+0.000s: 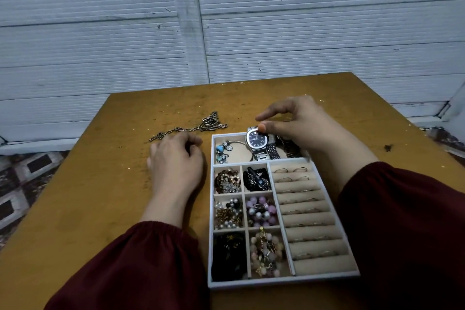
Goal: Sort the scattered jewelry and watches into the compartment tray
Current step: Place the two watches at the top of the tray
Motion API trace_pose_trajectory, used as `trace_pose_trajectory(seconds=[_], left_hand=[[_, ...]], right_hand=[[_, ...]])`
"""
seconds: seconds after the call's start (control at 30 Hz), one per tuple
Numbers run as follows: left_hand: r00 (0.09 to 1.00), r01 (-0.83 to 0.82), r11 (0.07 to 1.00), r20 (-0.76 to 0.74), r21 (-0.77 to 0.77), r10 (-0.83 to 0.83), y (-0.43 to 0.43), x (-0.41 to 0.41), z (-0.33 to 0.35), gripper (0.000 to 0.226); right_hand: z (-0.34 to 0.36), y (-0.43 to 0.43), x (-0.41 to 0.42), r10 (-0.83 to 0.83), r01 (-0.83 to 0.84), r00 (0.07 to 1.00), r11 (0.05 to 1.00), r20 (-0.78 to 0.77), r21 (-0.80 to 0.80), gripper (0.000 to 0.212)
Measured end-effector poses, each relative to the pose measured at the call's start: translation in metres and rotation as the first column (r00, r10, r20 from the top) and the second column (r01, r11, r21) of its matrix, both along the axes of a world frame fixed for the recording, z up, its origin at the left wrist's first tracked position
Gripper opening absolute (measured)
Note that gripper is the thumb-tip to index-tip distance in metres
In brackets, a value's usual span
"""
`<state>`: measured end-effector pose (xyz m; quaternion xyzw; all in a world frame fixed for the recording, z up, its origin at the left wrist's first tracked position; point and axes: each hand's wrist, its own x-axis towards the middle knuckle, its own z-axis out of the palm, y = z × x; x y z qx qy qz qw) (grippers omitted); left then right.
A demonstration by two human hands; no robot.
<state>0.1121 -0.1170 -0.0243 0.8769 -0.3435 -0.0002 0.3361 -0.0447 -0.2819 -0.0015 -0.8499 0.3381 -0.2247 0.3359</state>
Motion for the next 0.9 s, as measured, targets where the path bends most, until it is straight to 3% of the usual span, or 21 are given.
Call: trace_pose_trajectory(seconds=[0.13,0.47,0.67,0.8,0.9], left_hand=[[1.000,0.003,1.000,0.010,0.003,-0.003,0.000,0.001,-0.001,0.022],[1.000,0.001,1.000,0.024,0.015,-0.001,-0.001,0.000,-0.002,0.023],[0.992,0.044,0.999,0.123,-0.024,-0.041,-0.008,0.004,-0.004,0.022],[0.984,0.013,1.000,0.179,0.002,-0.013,-0.014,0.007,0.003,0.024],[0.977,-0.012,0.998,0.212,0.062,-0.001,-0.019,0.013,0.005,0.028]], right_hand=[[0.002,-0.008,-0.005,-0.023,0.022,0.998,1.000,0.065,0.016,0.046],[0.005,0.005,0.000,-0.058,0.081,0.979,0.990,0.195,-0.113,0.025],[-0.002,0.005,-0.016,-0.223,0.268,0.928,0.956,0.298,-0.118,0.024],[-0.012,0.002,-0.029,-0.356,0.387,0.920,0.894,0.165,-0.226,0.018],[-0.019,-0.001,-0.033,-0.438,0.431,0.899,0.883,0.002,-0.186,0.024]])
